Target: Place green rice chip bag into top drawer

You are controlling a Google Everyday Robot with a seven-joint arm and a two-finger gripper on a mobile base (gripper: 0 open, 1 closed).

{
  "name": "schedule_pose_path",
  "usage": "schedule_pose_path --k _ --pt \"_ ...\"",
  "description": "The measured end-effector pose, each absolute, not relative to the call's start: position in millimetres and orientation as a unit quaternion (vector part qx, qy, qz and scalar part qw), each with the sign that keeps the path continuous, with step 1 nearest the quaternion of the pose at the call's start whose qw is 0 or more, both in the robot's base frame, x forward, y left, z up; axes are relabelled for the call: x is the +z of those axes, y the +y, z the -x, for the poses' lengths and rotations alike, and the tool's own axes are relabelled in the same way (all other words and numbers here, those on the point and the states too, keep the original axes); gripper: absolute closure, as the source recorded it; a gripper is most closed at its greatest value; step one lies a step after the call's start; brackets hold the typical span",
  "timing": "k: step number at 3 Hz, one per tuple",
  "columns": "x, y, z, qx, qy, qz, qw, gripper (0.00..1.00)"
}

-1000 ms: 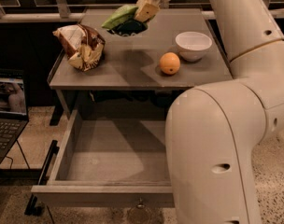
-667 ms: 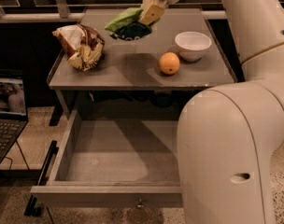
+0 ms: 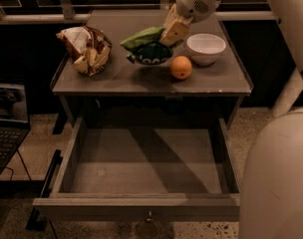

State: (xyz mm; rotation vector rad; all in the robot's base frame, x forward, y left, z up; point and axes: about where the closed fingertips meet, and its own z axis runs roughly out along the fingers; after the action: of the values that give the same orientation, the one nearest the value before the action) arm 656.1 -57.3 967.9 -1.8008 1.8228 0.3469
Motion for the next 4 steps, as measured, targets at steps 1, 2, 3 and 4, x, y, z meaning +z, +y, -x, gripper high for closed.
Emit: schedule_pose_path --k 1,2,3,4 --pt "948 -54 -653 0.137 0.682 0.671 0.259 1.00" --pt "948 -54 -653 0.137 0.682 0.671 0.259 1.00" --pt "941 -49 -640 0.155 0.684 0.669 0.247 1.00" --pt "948 -51 -607 0.172 0.698 0.646 0.256 1.00"
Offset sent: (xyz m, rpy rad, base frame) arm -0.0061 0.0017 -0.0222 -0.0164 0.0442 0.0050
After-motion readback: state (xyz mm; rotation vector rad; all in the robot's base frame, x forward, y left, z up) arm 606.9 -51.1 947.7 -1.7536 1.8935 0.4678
